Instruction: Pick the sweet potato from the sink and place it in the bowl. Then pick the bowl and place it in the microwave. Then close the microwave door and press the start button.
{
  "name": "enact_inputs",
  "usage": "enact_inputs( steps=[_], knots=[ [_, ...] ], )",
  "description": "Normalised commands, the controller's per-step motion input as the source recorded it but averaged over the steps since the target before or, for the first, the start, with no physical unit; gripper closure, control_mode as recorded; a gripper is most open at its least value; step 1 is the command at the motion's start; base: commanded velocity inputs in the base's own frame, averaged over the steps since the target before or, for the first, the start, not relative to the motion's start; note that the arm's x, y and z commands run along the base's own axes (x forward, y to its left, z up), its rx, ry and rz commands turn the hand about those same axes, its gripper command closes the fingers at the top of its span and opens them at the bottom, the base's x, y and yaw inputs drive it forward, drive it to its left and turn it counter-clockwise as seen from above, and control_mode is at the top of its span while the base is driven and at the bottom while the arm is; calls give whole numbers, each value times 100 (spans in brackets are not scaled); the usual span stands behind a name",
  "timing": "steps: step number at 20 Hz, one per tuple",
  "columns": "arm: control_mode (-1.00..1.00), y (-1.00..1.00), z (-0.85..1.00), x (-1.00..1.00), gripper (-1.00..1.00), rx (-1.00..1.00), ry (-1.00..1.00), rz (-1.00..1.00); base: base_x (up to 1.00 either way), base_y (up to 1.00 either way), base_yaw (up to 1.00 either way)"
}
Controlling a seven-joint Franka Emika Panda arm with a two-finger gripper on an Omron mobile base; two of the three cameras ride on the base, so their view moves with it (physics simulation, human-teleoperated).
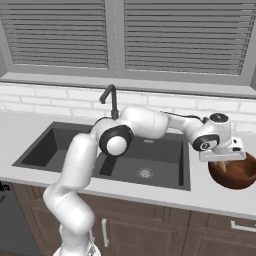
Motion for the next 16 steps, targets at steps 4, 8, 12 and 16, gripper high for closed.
enact_inputs(
  steps=[4,8,12,16],
  knots=[
    [-100,0,-8,23,-100,0,0,2,0,0,0],
    [-100,0,0,12,-100,0,-4,3,0,0,0],
    [-100,34,3,-3,-100,0,-9,1,0,0,0],
    [-100,58,19,-4,-100,0,-5,0,0,0,0]
  ],
)
